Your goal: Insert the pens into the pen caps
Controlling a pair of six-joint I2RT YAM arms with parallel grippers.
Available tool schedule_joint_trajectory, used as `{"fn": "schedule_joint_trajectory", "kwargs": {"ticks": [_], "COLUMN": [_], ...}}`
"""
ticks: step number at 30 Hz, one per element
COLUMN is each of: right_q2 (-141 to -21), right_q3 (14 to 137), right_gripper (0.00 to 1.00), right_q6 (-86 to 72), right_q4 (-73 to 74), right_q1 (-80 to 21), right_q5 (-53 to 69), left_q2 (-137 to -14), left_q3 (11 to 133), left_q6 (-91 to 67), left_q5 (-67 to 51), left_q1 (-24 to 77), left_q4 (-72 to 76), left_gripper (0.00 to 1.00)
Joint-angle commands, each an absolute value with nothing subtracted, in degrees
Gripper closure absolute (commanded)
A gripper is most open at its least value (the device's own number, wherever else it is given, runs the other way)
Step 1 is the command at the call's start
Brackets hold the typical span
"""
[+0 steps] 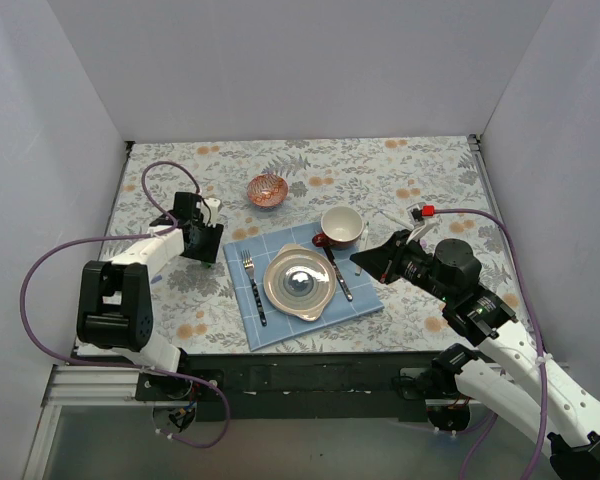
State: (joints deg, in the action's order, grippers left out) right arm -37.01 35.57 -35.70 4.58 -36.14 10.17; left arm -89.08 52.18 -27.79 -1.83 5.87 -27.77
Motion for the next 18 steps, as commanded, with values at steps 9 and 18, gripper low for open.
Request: {"fn": "schedule_joint_trajectory", "kwargs": {"ticks": [9, 18], "right_q2": [-34.28, -32.52], "right_q3": [37.44, 35.86], "right_gripper": [0.99, 0.99], "right_q6": [-35.24, -35.51], "right_q4": [4.04, 3.78], "right_q1": [-36.47, -36.47], "right_q5": [9.05, 7.65], "left_q2": [-87.72, -85.5], "left_q3": [63.72, 62.4], "left_q6": [-65.87, -102.11], "left_q5": [14.22, 12.74], "left_q1": [5.01, 3.96], "left_q4": [-34.62, -42.87], "left_gripper": [0.41, 0.35]}}
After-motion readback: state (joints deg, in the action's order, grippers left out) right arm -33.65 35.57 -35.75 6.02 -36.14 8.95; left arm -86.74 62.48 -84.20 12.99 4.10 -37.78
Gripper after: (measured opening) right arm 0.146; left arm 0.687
